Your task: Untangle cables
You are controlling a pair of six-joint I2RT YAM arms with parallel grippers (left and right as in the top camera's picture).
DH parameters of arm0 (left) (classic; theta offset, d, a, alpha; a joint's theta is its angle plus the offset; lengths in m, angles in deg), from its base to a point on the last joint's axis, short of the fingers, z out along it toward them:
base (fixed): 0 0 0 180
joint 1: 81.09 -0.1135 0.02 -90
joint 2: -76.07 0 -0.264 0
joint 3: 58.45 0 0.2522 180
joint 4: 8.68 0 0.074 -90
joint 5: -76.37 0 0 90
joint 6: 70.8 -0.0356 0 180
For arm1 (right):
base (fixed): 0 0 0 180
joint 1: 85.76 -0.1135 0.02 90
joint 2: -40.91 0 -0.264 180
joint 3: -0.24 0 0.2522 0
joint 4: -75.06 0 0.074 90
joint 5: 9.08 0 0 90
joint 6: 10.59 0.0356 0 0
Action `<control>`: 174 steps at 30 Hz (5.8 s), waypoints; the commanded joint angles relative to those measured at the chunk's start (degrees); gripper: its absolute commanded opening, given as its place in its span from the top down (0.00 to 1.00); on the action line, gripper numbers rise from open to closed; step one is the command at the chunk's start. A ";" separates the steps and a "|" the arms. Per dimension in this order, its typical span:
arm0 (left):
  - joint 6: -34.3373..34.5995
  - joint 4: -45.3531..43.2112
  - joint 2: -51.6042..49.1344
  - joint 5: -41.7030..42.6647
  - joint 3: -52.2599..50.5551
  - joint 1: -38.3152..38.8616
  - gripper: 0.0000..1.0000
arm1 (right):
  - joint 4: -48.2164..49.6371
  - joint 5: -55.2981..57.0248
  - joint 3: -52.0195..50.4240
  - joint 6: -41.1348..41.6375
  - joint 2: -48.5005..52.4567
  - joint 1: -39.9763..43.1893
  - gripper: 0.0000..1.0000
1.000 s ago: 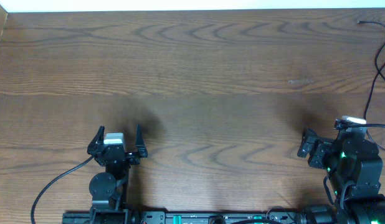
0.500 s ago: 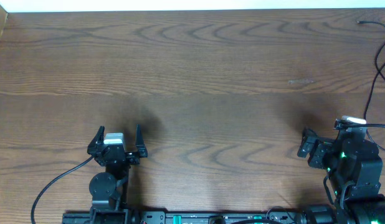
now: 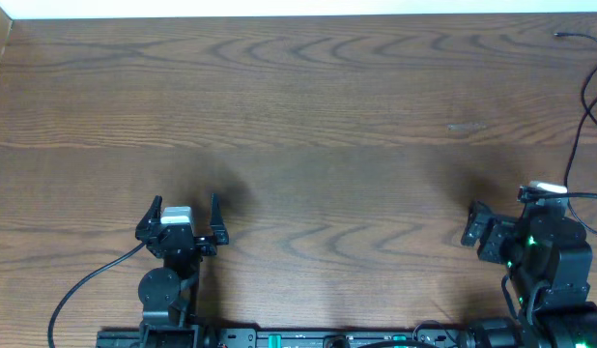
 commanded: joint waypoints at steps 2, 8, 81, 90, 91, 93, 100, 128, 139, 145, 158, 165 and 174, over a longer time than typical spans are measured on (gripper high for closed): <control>-0.98 1.16 0.35 -1.62 -1.66 -0.35 0.02 | -2.67 0.76 -0.31 0.20 -0.63 0.33 0.01; -0.98 1.16 0.35 -1.60 -1.66 -0.35 0.02 | 3.58 1.27 -3.48 -6.93 -4.81 0.35 0.01; -0.98 1.16 0.35 -1.62 -1.66 -0.35 0.02 | 47.56 -4.46 -42.27 -18.99 -30.36 5.68 0.01; -0.98 1.16 0.35 -1.62 -1.66 -0.35 0.02 | 47.65 -4.44 -42.27 -19.02 -30.34 5.68 0.01; -0.98 1.16 0.35 -1.60 -1.66 -0.35 0.02 | 47.65 -4.46 -42.27 -19.02 -30.34 5.68 0.01; -0.98 1.16 0.35 -1.60 -1.66 -0.35 0.02 | 47.65 -4.44 -42.27 -19.02 -30.32 5.68 0.01; -0.98 1.16 0.35 -1.60 -1.66 -0.35 0.02 | 47.65 -4.44 -42.27 -19.02 -30.32 5.68 0.01; -0.98 1.16 0.35 -1.60 -1.66 -0.35 0.02 | 47.65 -4.44 -42.27 -19.02 -30.32 5.68 0.01; -0.98 1.16 0.35 -1.60 -1.66 -0.35 0.02 | 47.65 -4.46 -42.27 -19.02 -30.32 5.68 0.01; -0.98 1.16 0.35 -1.62 -1.66 -0.35 0.02 | 47.65 -4.44 -42.27 -19.02 -30.32 5.68 0.01; -0.98 1.16 0.35 -1.60 -1.66 -0.35 0.02 | 47.65 -4.44 -42.27 -19.02 -30.32 5.68 0.01; -0.98 1.16 0.35 -1.62 -1.66 -0.35 0.02 | 47.65 -4.44 -42.27 -19.02 -30.32 5.68 0.01; -0.98 1.16 0.35 -1.60 -1.66 -0.35 0.02 | 47.65 -4.44 -42.27 -19.02 -30.32 5.68 0.01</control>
